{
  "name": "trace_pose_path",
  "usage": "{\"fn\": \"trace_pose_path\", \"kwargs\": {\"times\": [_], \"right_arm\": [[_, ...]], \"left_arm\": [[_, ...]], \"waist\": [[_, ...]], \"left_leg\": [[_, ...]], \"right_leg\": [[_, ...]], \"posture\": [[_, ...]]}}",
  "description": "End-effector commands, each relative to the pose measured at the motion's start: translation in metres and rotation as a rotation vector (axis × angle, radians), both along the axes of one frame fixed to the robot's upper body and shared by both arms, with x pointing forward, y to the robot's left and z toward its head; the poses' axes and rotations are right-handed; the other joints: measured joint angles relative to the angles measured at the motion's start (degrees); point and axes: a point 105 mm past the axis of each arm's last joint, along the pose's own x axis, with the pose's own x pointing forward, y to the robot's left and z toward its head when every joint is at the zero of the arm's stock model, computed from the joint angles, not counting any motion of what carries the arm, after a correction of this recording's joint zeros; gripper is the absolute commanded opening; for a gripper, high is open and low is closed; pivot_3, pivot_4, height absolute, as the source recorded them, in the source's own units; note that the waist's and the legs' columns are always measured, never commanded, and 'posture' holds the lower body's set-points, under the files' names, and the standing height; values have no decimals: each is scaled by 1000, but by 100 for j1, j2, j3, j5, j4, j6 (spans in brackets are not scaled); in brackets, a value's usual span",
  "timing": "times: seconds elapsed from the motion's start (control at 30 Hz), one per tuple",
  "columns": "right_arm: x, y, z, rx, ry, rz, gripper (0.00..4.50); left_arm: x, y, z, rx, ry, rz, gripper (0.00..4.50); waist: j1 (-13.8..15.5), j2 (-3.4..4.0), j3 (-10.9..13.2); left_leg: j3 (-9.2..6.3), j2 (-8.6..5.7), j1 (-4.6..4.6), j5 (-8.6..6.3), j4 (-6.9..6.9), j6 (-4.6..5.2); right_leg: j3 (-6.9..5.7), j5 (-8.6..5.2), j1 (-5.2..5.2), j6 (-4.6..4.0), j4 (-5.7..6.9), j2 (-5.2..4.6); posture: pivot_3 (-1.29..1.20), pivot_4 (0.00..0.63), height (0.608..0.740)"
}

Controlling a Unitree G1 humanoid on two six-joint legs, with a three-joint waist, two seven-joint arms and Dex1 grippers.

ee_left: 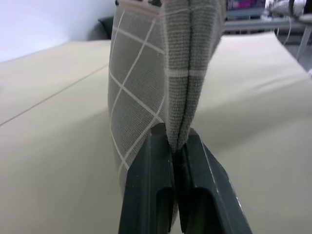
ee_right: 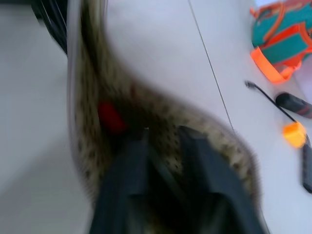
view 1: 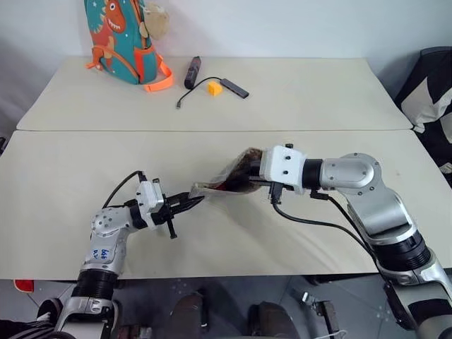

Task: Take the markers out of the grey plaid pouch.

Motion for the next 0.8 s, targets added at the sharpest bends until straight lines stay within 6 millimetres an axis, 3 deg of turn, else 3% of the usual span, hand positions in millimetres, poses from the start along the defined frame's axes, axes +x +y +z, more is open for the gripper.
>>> {"fn": "trace_pose_path", "kwargs": {"times": [0.03,0.1,0.23,0.5,0.7,0.8], "right_arm": [[-3,2,-1,-75,-50,36,2636],[0,5,0,-80,-72,30,3210],[4,10,0,-111,-92,28,3210],[8,14,-40,-251,-29,19,3210],[22,13,-50,-248,-46,-47,3210],[22,10,-53,-243,-35,-55,2327]], "left_arm": [[-7,-9,21,-64,-51,-45,0],[-10,-13,23,-61,-57,-62,0],[-15,-23,27,-15,-102,-103,0],[-17,-38,32,-42,-115,-139,0],[-22,-44,36,-49,-115,-170,0],[-22,-43,36,-45,-110,-158,0]], "waist": [[6,0,0],[5,0,0],[3,0,0],[7,0,0],[1,0,0],[2,0,0]], "left_leg": [[0,1,-1,0,0,0],[-1,1,-1,0,0,0],[1,0,-2,1,1,1],[0,0,-4,1,2,1],[0,0,-4,2,2,1],[0,0,-4,2,2,1]], "right_leg": [[0,0,0,0,-1,0],[-2,0,2,0,-3,0],[-1,0,2,0,-4,4],[-3,0,3,0,-5,6],[-2,0,2,0,-4,9],[-3,0,3,0,-4,10]], "posture": [[0,150,740],[0,150,740],[0,150,740],[0,150,740],[0,150,740],[0,150,740]]}}
